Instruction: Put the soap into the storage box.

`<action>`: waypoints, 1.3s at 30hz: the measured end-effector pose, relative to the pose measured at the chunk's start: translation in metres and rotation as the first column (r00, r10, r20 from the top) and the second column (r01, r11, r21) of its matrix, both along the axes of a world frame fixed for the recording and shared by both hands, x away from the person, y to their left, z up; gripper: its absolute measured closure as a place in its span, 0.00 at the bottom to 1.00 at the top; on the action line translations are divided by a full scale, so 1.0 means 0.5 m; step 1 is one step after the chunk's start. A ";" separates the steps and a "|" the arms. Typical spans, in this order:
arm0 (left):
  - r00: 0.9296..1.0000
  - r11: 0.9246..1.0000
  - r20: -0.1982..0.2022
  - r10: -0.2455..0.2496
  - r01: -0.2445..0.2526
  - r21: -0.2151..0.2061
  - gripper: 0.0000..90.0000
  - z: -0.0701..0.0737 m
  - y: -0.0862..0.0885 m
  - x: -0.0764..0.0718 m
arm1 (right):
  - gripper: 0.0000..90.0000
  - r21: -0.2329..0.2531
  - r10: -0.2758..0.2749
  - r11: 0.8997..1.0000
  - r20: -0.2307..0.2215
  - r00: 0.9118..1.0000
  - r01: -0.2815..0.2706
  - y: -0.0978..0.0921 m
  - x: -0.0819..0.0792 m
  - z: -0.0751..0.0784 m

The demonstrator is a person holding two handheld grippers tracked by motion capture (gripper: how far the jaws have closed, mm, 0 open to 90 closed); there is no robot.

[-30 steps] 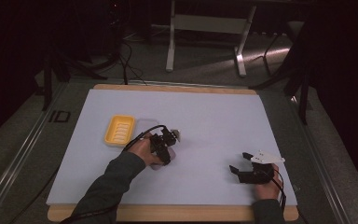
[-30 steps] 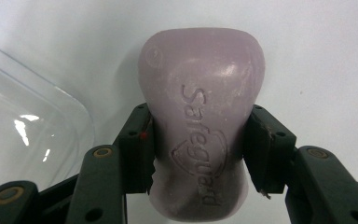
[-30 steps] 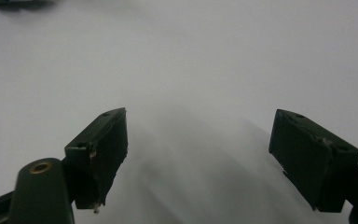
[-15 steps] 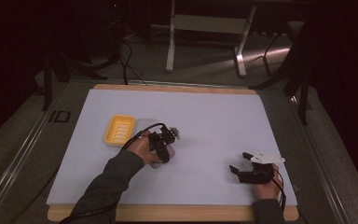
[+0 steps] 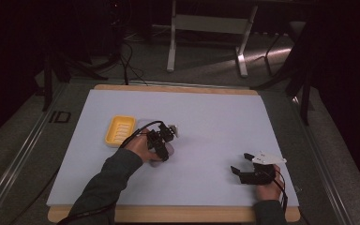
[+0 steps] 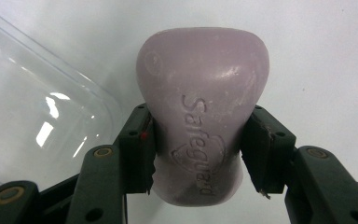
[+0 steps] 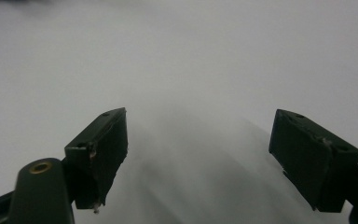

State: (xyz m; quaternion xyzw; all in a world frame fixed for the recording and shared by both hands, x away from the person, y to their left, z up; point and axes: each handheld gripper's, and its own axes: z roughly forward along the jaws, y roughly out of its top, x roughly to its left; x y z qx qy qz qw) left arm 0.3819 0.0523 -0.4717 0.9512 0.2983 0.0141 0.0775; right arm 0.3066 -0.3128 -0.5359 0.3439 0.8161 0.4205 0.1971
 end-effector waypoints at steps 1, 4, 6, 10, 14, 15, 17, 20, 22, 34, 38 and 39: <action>1.000 1.000 0.000 0.001 -0.001 -0.001 0.55 0.002 0.001 0.000 | 0.21 0.000 0.000 1.000 0.000 1.000 0.000 0.000 0.000 0.000; 1.000 1.000 0.005 0.003 -0.003 -0.005 0.55 0.008 0.004 0.002 | 0.21 0.000 0.000 1.000 0.000 1.000 0.000 0.000 0.000 0.000; 1.000 1.000 0.005 0.009 -0.009 -0.012 0.55 0.011 0.006 0.003 | 0.21 0.000 0.000 1.000 0.000 1.000 0.000 0.000 0.000 0.000; 1.000 1.000 0.008 0.019 -0.019 -0.021 0.55 0.015 0.010 0.004 | 0.21 0.000 0.000 1.000 -0.001 1.000 0.000 0.000 0.000 0.000; 1.000 0.999 0.009 0.028 -0.028 -0.026 0.55 0.023 0.018 0.008 | 0.21 0.000 0.000 1.000 -0.001 1.000 0.000 0.000 0.000 0.000; 1.000 0.999 0.008 0.029 -0.029 -0.026 0.55 0.024 0.019 0.009 | 0.21 0.000 -0.001 1.000 -0.001 1.000 0.001 0.000 0.000 0.000; 0.999 0.999 0.012 0.033 -0.033 -0.029 0.55 0.028 0.023 0.010 | 0.21 0.000 0.000 1.000 0.000 1.000 0.000 0.000 0.000 0.000; 0.999 0.999 0.015 0.042 -0.041 -0.036 0.55 0.032 0.030 0.013 | 0.21 0.000 0.000 1.000 -0.001 1.000 0.000 0.000 0.000 0.000; 0.999 0.998 0.018 0.049 -0.048 -0.037 0.55 0.035 0.034 0.014 | 0.21 -0.001 0.000 1.000 -0.001 1.000 0.000 0.000 0.000 0.000; 0.997 0.995 0.012 0.080 -0.080 -0.054 0.55 0.056 0.061 0.025 | 0.21 -0.002 -0.001 1.000 -0.001 1.000 0.001 0.000 0.000 0.000; 0.996 0.995 0.017 0.084 -0.083 -0.056 0.55 0.062 0.071 0.028 | 0.21 -0.002 -0.001 1.000 -0.002 1.000 0.001 0.001 0.000 0.000; 0.996 0.995 0.017 0.086 -0.085 -0.055 0.55 0.064 0.074 0.029 | 0.21 -0.002 -0.001 1.000 -0.002 1.000 0.001 0.001 0.000 0.000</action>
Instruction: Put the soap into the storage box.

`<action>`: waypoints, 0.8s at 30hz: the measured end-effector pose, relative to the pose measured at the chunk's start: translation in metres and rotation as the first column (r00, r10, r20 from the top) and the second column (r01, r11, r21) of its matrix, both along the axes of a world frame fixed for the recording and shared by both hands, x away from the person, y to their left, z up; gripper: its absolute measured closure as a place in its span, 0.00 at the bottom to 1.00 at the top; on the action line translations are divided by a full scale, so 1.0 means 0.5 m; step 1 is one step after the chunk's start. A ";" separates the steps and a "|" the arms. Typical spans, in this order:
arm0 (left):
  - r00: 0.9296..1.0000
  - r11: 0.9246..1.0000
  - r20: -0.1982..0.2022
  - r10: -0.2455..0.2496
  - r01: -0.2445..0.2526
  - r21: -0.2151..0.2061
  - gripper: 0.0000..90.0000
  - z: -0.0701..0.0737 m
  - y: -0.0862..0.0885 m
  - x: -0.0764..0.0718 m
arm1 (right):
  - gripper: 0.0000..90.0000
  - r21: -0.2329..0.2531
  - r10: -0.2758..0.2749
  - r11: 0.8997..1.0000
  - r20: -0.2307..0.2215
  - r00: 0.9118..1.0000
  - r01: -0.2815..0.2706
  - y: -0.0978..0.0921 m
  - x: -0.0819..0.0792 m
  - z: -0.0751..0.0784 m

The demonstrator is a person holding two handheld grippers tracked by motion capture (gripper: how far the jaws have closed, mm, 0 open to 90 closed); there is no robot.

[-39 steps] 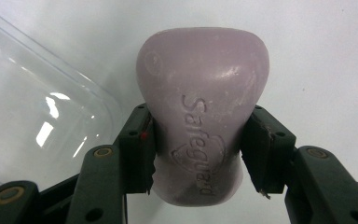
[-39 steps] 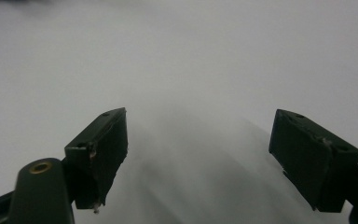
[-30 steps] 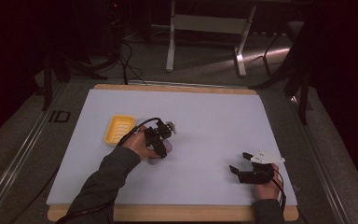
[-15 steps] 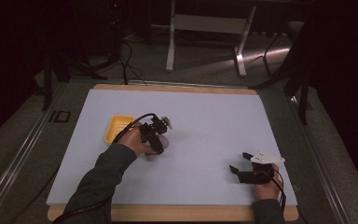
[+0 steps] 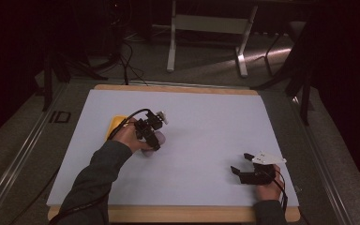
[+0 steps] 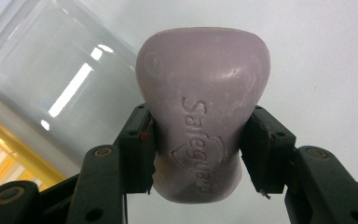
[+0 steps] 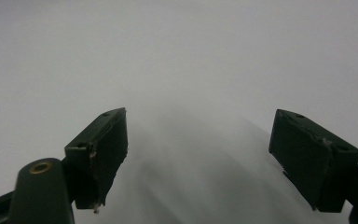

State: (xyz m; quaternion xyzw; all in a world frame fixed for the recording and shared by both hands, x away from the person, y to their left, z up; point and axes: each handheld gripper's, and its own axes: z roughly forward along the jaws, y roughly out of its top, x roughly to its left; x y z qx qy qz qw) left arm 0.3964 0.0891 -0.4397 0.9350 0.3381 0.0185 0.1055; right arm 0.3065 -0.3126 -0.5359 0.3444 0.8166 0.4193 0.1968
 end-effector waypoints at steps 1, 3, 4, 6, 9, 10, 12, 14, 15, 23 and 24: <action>1.000 1.000 0.001 0.005 -0.005 -0.002 0.55 0.001 0.003 0.001 | 0.21 0.000 0.000 1.000 0.000 1.000 0.000 0.000 0.000 0.000; 1.000 1.000 0.004 0.013 -0.013 -0.002 0.55 0.004 0.008 0.003 | 0.21 0.001 0.000 1.000 0.001 1.000 0.000 0.000 0.000 0.000; 1.000 1.000 0.005 0.014 -0.014 0.000 0.55 0.005 0.011 0.004 | 0.21 0.000 0.000 1.000 0.002 1.000 0.000 0.000 0.000 0.000; 1.000 1.000 0.005 0.025 -0.025 -0.002 0.55 0.006 0.016 0.006 | 0.21 0.000 0.000 1.000 0.001 1.000 0.000 0.000 0.000 0.000; 0.999 0.999 0.004 0.040 -0.040 -0.006 0.55 0.009 0.025 0.010 | 0.21 -0.001 0.001 1.000 0.002 1.000 -0.001 0.000 0.000 0.000; 0.999 0.999 0.004 0.042 -0.042 -0.006 0.55 0.009 0.027 0.011 | 0.21 -0.001 0.001 1.000 0.001 1.000 -0.001 0.000 0.000 0.000; 0.999 0.999 0.007 0.050 -0.050 -0.010 0.55 0.010 0.032 0.014 | 0.21 0.000 0.000 1.000 0.001 1.000 0.000 0.000 0.000 0.000; 0.999 0.999 0.005 0.054 -0.054 -0.003 0.55 0.012 0.037 0.016 | 0.21 0.000 0.000 1.000 0.000 1.000 0.000 0.000 0.000 0.000; 0.998 0.998 0.006 0.058 -0.058 -0.001 0.55 0.012 0.040 0.017 | 0.21 0.000 0.000 1.000 0.001 1.000 0.000 0.000 0.000 0.000; 0.995 0.995 0.009 0.099 -0.099 -0.008 0.55 0.019 0.070 0.025 | 0.21 -0.001 0.000 1.000 0.002 1.000 0.000 0.000 0.000 0.000; 0.995 0.995 0.010 0.103 -0.103 -0.015 0.55 0.020 0.074 0.026 | 0.21 0.000 0.000 1.000 0.002 1.000 0.000 0.000 0.000 0.000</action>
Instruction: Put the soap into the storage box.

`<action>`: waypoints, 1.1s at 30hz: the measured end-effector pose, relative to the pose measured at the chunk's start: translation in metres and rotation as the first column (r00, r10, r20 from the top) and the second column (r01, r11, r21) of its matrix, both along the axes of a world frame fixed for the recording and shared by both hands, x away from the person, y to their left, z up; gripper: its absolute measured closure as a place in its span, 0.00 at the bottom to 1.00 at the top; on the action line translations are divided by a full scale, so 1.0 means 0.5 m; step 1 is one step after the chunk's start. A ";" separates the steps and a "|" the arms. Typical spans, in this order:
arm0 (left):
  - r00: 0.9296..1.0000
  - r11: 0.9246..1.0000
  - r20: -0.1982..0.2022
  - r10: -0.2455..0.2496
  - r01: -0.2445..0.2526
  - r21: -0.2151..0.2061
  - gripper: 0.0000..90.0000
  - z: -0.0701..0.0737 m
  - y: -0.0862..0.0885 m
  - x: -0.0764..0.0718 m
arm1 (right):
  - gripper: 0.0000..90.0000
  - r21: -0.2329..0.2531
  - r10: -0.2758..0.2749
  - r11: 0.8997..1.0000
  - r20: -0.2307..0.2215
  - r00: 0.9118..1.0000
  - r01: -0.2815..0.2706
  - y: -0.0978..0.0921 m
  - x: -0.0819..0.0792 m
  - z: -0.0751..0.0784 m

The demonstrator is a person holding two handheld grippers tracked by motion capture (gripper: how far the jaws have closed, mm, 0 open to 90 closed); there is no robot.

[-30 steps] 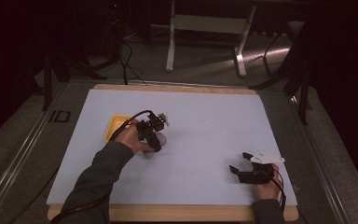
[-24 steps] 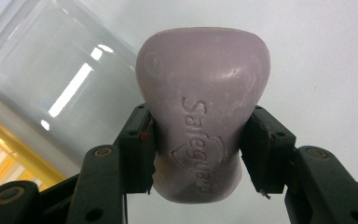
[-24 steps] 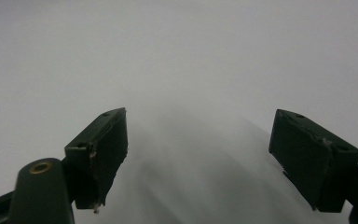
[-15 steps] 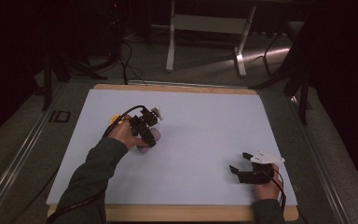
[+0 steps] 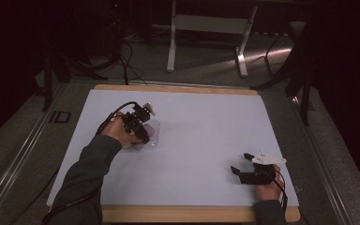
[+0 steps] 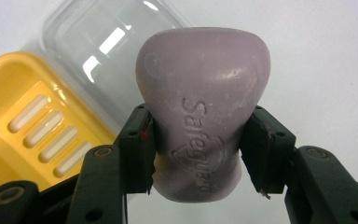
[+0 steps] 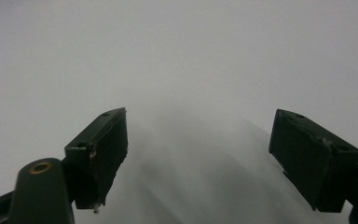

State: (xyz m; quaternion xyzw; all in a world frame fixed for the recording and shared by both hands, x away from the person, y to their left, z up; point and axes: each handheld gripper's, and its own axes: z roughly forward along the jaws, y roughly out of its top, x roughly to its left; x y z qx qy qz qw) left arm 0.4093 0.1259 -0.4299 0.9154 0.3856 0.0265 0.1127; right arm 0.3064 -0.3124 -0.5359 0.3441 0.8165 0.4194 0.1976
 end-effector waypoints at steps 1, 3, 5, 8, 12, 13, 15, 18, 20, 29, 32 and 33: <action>1.000 1.000 -0.004 0.005 -0.005 -0.004 0.55 0.001 0.002 0.000 | 0.21 0.000 0.000 1.000 0.000 1.000 0.000 0.000 0.000 0.000; 1.000 1.000 -0.002 0.010 -0.010 -0.008 0.55 0.001 0.007 0.001 | 0.21 0.001 -0.001 1.000 0.000 1.000 0.001 0.000 0.000 0.000; 1.000 1.000 -0.004 0.014 -0.014 -0.008 0.55 0.002 0.012 0.003 | 0.21 0.003 -0.001 1.000 0.002 1.000 0.001 -0.001 -0.001 0.000; 1.000 1.000 -0.006 0.025 -0.025 -0.011 0.55 0.001 0.018 0.006 | 0.21 0.007 -0.002 1.000 0.004 1.000 0.002 -0.001 -0.001 0.000; 0.999 0.999 -0.002 0.035 -0.035 0.003 0.55 0.000 0.027 0.011 | 0.21 0.006 0.000 1.000 0.005 1.000 0.000 -0.001 -0.001 0.000; 0.999 0.999 -0.003 0.040 -0.040 0.003 0.55 0.001 0.030 0.012 | 0.21 0.006 -0.001 1.000 0.005 1.000 0.001 -0.001 -0.001 0.000; 0.999 0.999 -0.002 0.047 -0.047 0.002 0.55 0.002 0.035 0.014 | 0.21 0.007 -0.001 1.000 0.004 1.000 0.001 -0.001 -0.001 0.000; 0.998 0.998 0.005 0.057 -0.057 0.004 0.55 0.005 0.043 0.015 | 0.21 0.007 -0.001 1.000 0.003 1.000 0.001 -0.001 -0.001 0.000; 0.998 0.998 0.005 0.064 -0.064 0.000 0.55 0.007 0.048 0.016 | 0.21 0.007 -0.001 1.000 0.003 1.000 0.001 -0.001 -0.001 0.000; 0.995 0.995 0.015 0.095 -0.095 -0.006 0.55 0.009 0.064 0.026 | 0.21 0.004 0.002 1.000 0.000 1.000 -0.002 -0.001 0.000 0.000; 0.994 0.994 0.016 0.107 -0.107 -0.007 0.55 0.009 0.068 0.030 | 0.21 0.005 0.002 1.000 0.001 1.000 -0.002 -0.001 0.000 0.000; 0.994 0.994 0.017 0.109 -0.108 -0.006 0.55 0.009 0.070 0.031 | 0.21 0.005 0.002 1.000 0.001 1.000 -0.002 -0.001 0.000 0.000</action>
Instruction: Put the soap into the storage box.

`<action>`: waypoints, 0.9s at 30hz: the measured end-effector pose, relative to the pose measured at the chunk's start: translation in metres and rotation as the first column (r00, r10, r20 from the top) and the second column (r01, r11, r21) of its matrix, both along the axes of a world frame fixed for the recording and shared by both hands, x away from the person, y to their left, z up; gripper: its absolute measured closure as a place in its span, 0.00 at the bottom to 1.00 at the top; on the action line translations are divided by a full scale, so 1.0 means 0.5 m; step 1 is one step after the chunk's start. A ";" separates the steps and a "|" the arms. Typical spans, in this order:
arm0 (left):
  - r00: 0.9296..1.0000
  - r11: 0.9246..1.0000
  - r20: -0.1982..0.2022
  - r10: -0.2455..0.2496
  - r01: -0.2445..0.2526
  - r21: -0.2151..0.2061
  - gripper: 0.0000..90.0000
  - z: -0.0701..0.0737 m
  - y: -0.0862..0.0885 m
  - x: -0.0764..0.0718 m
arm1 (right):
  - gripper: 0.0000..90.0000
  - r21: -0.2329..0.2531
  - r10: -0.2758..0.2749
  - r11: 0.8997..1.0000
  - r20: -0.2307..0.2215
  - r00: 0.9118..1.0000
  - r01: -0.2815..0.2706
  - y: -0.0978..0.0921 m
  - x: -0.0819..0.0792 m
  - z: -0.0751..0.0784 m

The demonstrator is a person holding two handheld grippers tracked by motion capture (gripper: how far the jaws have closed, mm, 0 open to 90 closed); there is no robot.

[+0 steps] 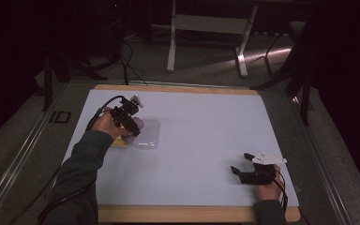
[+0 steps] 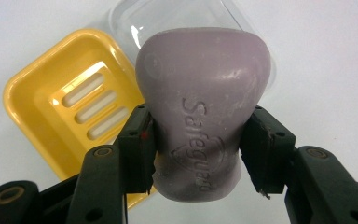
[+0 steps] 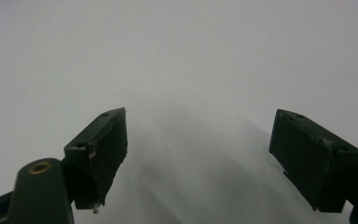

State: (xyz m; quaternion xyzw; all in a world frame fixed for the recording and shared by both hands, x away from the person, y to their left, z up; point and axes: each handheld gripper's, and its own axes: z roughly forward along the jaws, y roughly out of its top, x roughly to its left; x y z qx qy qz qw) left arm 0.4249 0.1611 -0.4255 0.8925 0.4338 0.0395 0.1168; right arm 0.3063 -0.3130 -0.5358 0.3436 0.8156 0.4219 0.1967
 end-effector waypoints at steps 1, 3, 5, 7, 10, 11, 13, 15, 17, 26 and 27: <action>1.000 1.000 0.004 0.008 -0.008 -0.003 0.55 0.000 0.002 0.001 | 0.21 0.000 0.000 1.000 0.000 1.000 0.000 0.000 0.000 0.000; 1.000 1.000 0.004 0.020 -0.020 -0.002 0.55 0.000 0.007 0.003 | 0.21 0.001 0.000 1.000 -0.001 1.000 0.000 0.000 0.000 0.000; 1.000 1.000 0.001 0.026 -0.026 0.001 0.55 -0.002 0.013 0.006 | 0.21 0.001 0.000 1.000 -0.001 1.000 0.000 0.000 0.000 0.000; 0.999 0.999 0.001 0.033 -0.033 0.003 0.55 -0.002 0.017 0.008 | 0.21 0.001 0.001 1.000 0.000 1.000 -0.001 0.000 0.000 0.000; 0.999 0.999 0.004 0.048 -0.048 -0.004 0.55 -0.001 0.025 0.010 | 0.21 0.001 0.000 1.000 -0.001 1.000 0.000 0.000 0.000 0.000; 0.998 0.998 0.008 0.055 -0.055 -0.007 0.55 -0.002 0.027 0.010 | 0.21 0.000 0.000 1.000 -0.001 1.000 0.000 0.000 0.000 0.000; 0.998 0.998 0.011 0.066 -0.066 -0.011 0.55 -0.003 0.030 0.011 | 0.21 0.000 0.001 1.000 -0.001 1.000 -0.001 0.000 0.000 0.000; 0.997 0.997 0.017 0.080 -0.080 -0.014 0.55 -0.005 0.033 0.012 | 0.21 0.000 0.001 1.000 0.000 1.000 -0.001 0.000 0.000 0.000; 0.996 0.996 0.009 0.088 -0.088 -0.018 0.55 -0.007 0.035 0.015 | 0.21 -0.001 0.001 1.000 0.000 1.000 -0.001 0.001 0.000 0.000; 0.993 0.993 0.000 0.118 -0.118 -0.021 0.55 -0.018 0.049 0.021 | 0.21 0.000 0.003 1.000 -0.002 1.000 -0.003 0.000 0.001 0.000; 0.993 0.993 -0.001 0.121 -0.121 -0.018 0.55 -0.018 0.051 0.022 | 0.21 0.000 0.003 1.000 -0.002 1.000 -0.003 0.000 0.001 0.000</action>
